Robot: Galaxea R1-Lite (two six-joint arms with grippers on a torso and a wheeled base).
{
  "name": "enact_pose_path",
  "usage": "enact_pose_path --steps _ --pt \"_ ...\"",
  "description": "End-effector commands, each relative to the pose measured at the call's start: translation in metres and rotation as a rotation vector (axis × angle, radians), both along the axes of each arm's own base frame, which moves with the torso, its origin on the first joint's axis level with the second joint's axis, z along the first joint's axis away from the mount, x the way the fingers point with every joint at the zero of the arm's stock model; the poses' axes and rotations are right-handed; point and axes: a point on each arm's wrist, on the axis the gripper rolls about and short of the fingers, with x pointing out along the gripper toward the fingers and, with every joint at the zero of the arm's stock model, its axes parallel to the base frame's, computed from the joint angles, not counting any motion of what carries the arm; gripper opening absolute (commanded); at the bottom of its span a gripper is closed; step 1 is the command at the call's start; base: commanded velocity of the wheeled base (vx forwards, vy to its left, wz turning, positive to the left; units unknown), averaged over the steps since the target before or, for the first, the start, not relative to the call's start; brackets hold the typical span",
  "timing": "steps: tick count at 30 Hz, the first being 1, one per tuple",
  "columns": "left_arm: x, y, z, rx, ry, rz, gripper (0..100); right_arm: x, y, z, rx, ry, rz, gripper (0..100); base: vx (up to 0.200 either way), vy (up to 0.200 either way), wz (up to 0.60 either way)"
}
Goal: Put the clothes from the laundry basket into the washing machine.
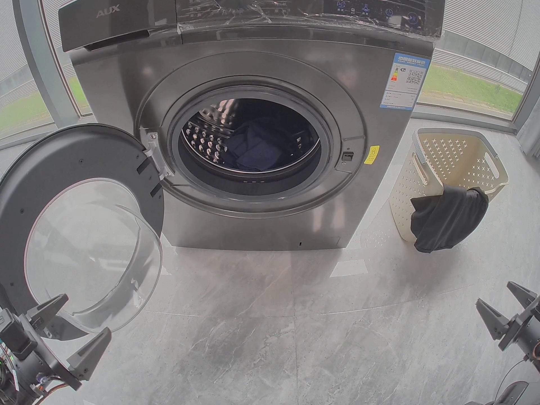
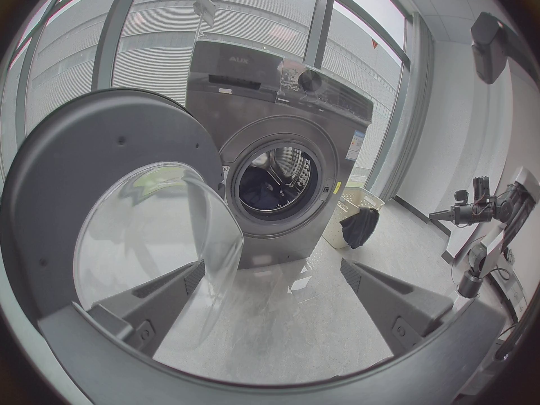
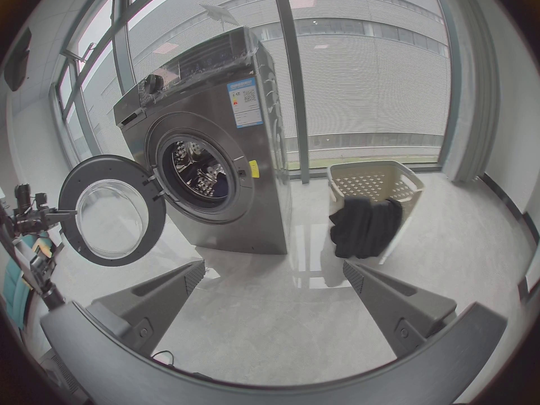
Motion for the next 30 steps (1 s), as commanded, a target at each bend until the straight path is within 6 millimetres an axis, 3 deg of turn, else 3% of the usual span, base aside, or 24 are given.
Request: enact_pose_path --steps 1,9,30 --pt "-0.037 0.024 -0.015 -0.066 -0.090 0.056 100 -0.049 -0.019 -0.016 0.037 -0.134 -0.133 100 0.000 0.000 0.00" --pt "-0.056 0.033 -0.037 -0.103 -0.065 0.157 100 -0.080 -0.017 -0.047 0.029 -0.148 -0.153 100 0.000 -0.175 0.00" --pt "-0.067 0.032 -0.050 0.109 -0.081 0.574 100 -0.081 -0.018 -0.052 -0.049 -0.153 -0.191 100 0.000 -0.200 0.00"
